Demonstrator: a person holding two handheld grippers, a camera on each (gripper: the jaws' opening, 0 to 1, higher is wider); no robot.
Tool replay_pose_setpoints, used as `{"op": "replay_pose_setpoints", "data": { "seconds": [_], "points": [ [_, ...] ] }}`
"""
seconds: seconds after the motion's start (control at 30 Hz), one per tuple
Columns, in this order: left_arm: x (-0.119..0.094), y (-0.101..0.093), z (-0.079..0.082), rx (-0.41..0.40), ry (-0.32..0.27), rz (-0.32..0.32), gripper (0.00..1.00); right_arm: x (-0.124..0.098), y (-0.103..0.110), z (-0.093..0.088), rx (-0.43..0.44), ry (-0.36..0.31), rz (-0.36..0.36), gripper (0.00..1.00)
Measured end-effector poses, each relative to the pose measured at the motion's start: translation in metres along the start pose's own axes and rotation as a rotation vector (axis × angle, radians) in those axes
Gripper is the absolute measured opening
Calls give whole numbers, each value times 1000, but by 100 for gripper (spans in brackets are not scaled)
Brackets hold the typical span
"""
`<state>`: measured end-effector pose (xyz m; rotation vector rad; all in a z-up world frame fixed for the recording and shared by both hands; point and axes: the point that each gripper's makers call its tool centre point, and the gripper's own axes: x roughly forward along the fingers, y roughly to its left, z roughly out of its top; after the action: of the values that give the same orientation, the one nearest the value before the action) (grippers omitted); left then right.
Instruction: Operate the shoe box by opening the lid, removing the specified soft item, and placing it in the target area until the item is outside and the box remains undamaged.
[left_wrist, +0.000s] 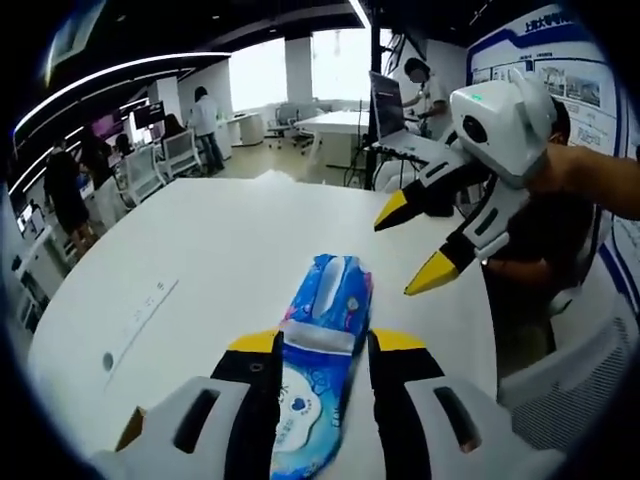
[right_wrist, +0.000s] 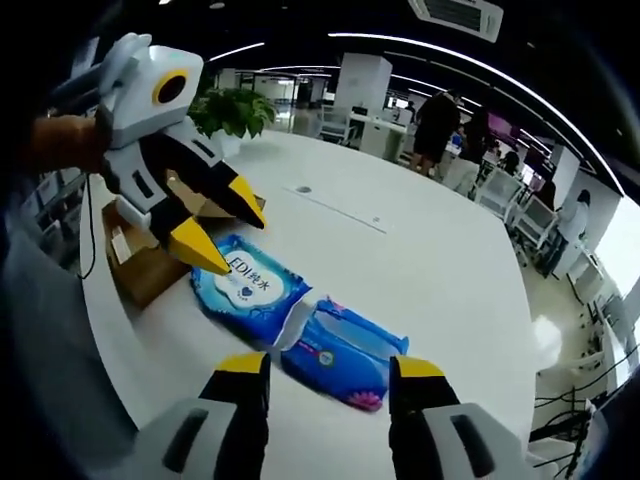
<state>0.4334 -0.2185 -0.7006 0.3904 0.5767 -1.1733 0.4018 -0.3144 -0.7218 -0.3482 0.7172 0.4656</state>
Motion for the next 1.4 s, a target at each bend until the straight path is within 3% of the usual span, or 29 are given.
{"op": "replay_pose_setpoints", "data": {
  "seconds": [0.3,0.53,0.93,1.4],
  "points": [
    [-32,1,-2,-34,-35,22,51,-8,19,11,22,-42,18,60],
    [-57,4,-6,-45,-67,48,55,-12,31,14,36,-48,21,72],
    [-105,15,-26,-126,-121,105,74,-16,44,23,61,-68,21,91],
    [-162,24,-57,-210,-191,196,84,-13,78,40,0,-61,90,95]
  ]
}}
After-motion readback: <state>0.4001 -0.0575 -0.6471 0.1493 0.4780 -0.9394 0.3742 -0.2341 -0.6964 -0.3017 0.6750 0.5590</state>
